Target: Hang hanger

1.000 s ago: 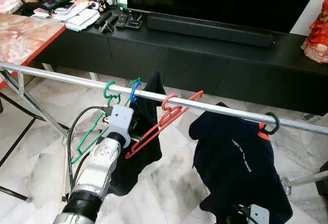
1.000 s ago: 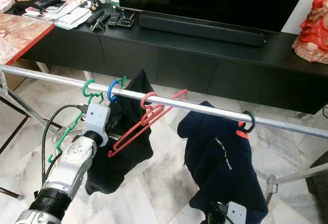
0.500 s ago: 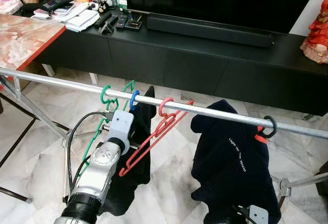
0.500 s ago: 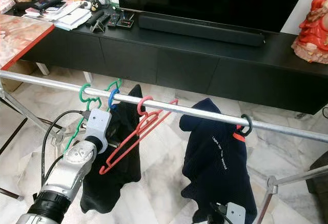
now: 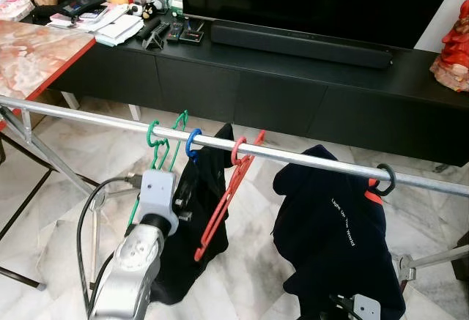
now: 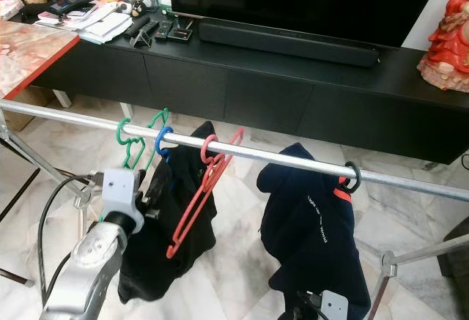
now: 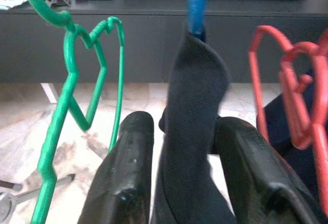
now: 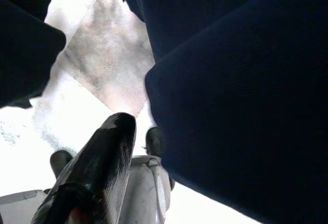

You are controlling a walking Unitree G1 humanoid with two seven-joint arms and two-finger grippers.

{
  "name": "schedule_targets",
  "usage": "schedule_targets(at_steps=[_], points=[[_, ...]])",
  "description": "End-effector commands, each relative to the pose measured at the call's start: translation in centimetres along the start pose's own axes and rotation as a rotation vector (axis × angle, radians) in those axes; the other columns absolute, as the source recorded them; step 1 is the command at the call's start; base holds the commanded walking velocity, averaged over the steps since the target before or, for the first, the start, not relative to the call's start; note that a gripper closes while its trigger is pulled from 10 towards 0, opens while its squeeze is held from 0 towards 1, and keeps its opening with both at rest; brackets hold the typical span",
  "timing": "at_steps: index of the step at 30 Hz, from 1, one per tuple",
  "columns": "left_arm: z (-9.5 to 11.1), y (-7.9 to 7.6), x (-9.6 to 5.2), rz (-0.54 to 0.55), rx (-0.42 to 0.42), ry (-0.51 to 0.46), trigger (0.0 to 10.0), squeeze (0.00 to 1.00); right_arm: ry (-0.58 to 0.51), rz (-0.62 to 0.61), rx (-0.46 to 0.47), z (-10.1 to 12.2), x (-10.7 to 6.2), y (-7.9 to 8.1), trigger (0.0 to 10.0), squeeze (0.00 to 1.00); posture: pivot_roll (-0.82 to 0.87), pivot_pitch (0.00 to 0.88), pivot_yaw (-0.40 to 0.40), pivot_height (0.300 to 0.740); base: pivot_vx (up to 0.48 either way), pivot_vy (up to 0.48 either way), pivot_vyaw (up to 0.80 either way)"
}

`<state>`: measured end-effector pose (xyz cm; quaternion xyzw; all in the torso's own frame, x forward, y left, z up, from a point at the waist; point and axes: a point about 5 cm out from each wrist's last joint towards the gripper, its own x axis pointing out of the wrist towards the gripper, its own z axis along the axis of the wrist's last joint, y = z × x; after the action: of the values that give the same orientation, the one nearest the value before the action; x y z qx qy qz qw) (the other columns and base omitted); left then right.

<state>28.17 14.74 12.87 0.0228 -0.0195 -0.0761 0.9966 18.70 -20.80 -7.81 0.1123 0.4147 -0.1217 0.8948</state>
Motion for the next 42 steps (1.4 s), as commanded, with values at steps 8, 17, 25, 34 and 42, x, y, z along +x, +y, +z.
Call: schedule_targets(at_steps=[8,17,25,34,42], points=[[1.3,1.1,-2.5,0.060,-0.002,-0.044,10.0,0.13,0.021,-0.014,0.000,-0.6,-0.2,-0.5,10.0,0.00,0.01,0.194,-0.073,0.740,0.000,0.000,0.00],[0.9,2.0,-2.3,0.124,0.001,-0.041,10.0,0.00,-0.115,0.007,-0.017,1.7,0.1,-0.1,10.0,0.00,0.00,0.197,-0.059,0.740,0.000,0.000,0.00],[-0.7,9.3,-5.1,0.646,0.022,-0.026,10.0,0.00,-0.394,0.188,-0.068,5.5,-0.5,1.8,10.0,0.00,-0.03,0.203,-0.058,0.740,0.000,0.000,0.00],[-7.4,11.9,-7.9,0.704,0.013,0.259,10.0,0.00,-0.661,0.292,-0.138,8.6,-3.3,4.0,10.0,0.00,-0.04,0.198,-0.058,0.740,0.000,0.000,0.00],[-8.9,11.8,-7.9,0.638,0.057,0.304,10.0,0.00,-0.408,0.240,-0.285,3.8,-4.3,1.5,10.0,0.00,-0.06,0.196,-0.064,0.740,0.000,0.000,0.00]])
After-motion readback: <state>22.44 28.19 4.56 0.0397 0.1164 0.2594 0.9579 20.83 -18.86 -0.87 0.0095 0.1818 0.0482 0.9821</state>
